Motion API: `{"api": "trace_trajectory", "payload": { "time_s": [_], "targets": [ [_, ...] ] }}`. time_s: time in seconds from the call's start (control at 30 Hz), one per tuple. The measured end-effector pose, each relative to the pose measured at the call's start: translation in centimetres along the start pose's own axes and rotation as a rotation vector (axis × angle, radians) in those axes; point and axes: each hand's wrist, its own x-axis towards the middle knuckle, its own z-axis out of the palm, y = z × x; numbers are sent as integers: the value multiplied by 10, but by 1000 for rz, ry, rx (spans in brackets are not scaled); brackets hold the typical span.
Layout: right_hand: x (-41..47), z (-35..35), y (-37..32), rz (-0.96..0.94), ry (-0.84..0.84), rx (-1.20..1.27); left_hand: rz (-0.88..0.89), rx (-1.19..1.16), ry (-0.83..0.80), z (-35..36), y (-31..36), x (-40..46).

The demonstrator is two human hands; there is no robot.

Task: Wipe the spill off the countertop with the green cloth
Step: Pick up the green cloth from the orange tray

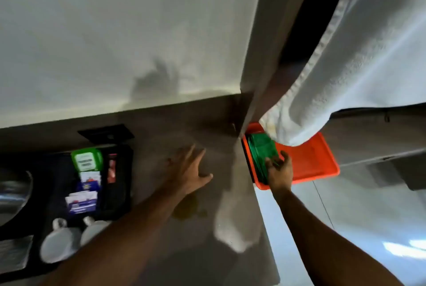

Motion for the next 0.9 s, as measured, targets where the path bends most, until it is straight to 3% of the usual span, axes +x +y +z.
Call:
{"api": "trace_trajectory", "payload": {
  "time_s": [0.13, 0.3, 0.53, 0.7, 0.9],
  "targets": [
    [41, -7, -1, 113, 31, -7, -118, 3, -141, 8, 14, 24],
    [76, -10, 0, 349, 76, 172, -120, 62, -156, 19, 14, 26],
    [106, -9, -7, 428, -275, 47, -111, 65, -128, 20, 12, 29],
    [87, 10, -19, 256, -356, -55, -95, 35, -116, 16, 7, 25],
    [-1, 32, -21, -226, -390, -319, -83, -105, 173, 25, -46, -58]
  ]
}}
